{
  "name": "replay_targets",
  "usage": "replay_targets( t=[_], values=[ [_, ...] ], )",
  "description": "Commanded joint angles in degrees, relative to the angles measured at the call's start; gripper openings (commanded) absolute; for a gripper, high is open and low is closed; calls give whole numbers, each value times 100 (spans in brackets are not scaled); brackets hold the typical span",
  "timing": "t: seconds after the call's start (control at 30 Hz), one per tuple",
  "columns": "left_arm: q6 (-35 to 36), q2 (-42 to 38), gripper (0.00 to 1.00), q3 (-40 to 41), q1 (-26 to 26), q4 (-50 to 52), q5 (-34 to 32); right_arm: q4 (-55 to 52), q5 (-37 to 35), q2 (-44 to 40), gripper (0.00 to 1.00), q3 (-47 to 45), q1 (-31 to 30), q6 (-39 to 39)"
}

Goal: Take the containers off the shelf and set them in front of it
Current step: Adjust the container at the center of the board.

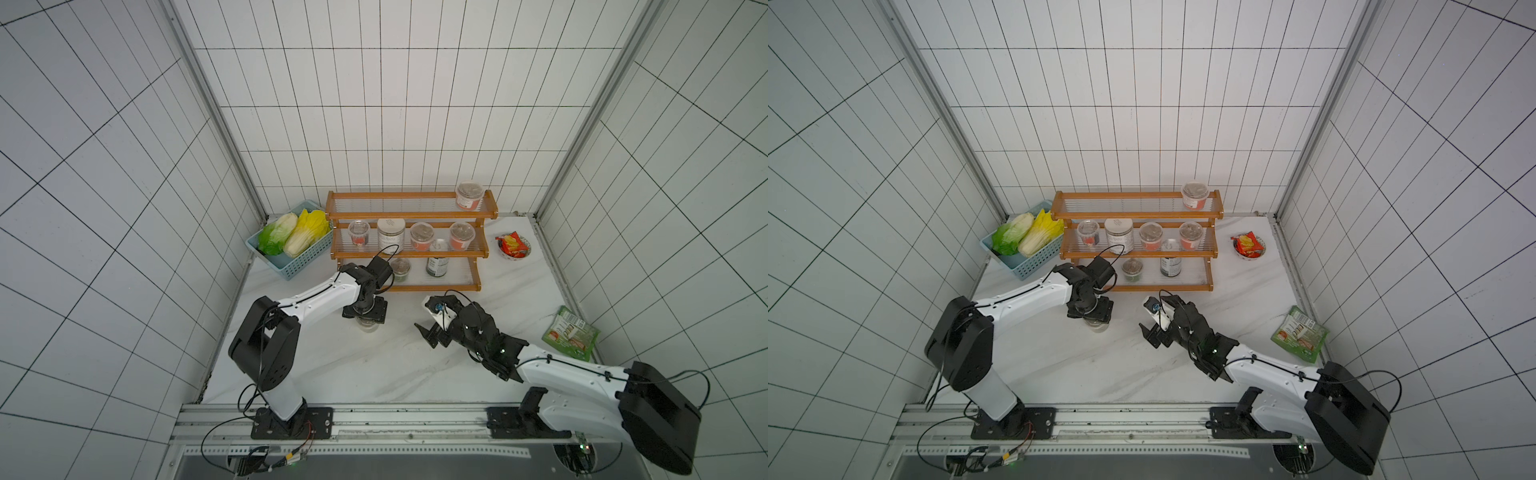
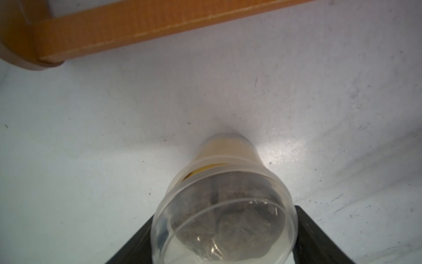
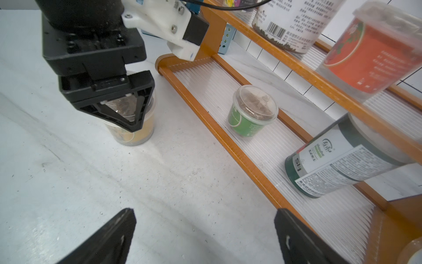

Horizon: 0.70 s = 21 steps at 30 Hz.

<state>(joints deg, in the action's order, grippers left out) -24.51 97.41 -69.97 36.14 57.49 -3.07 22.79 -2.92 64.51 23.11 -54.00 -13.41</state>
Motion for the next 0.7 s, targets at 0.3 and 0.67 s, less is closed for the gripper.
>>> replay_targets(
  t=[0.3, 0.67],
  values=[
    [410, 213, 84, -517, -159, 25, -91, -81, -69, -167, 99, -176, 131, 102],
    [511, 205, 86, -520, -212, 73, -133, -99, -25, -184, 99, -176, 161, 128]
  ],
)
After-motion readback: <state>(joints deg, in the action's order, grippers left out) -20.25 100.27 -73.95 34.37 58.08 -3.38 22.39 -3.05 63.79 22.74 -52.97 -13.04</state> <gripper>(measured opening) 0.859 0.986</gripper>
